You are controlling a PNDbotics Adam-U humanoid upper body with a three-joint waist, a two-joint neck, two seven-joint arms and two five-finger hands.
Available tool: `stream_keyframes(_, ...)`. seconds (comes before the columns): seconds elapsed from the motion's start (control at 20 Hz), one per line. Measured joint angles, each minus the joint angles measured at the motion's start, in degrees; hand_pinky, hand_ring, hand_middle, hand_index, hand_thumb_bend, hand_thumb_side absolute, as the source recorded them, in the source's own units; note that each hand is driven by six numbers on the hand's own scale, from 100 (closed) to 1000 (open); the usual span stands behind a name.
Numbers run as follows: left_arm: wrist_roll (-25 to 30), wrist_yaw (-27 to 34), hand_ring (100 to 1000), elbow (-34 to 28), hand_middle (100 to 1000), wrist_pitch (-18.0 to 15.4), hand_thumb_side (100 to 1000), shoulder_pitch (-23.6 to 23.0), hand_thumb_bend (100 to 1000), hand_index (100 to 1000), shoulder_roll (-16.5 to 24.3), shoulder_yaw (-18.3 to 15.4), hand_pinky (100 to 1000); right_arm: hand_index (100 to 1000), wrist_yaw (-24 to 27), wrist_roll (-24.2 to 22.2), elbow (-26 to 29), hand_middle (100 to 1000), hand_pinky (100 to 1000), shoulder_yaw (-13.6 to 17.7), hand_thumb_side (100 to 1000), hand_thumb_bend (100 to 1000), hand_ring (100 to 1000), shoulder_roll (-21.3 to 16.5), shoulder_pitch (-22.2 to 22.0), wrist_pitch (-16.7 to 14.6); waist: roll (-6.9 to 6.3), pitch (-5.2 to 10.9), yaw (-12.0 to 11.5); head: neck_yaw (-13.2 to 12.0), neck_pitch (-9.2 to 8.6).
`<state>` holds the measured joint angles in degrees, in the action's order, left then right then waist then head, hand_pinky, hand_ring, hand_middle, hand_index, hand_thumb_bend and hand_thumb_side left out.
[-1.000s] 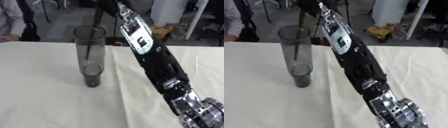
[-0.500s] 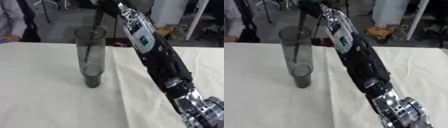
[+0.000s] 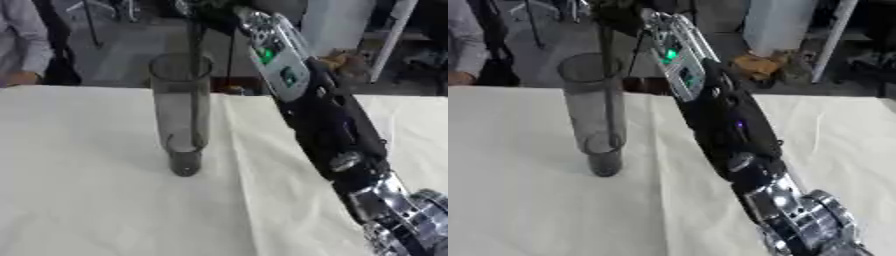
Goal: Arrange flowers into the vase.
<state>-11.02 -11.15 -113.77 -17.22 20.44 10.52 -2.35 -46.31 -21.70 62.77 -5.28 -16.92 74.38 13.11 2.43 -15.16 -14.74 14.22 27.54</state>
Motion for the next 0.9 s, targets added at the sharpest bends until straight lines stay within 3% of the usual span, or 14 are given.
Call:
stream_keyframes(0.35, -0.04, 0.0, 875, 0.0, 945, 0.08, 1000, -0.19, 100, 962, 0.0, 0.0, 725, 646, -1.06, -4.22, 0.04, 588, 683, 0.51, 998, 363, 921, -0.4, 0.2, -0.52, 0.01, 0.02, 0.2, -0.04, 0.0)
stream_keyframes(0.9, -0.06, 0.0, 875, 0.0, 945, 0.24, 1000, -0.27, 100, 963, 0.0, 0.0, 724, 625, -1.0, -5.84, 1.51, 563, 681, 0.67, 976, 348, 913, -1.95, -1.06, -0.68, -0.24, 0.03, 0.35, -0.28, 0.0)
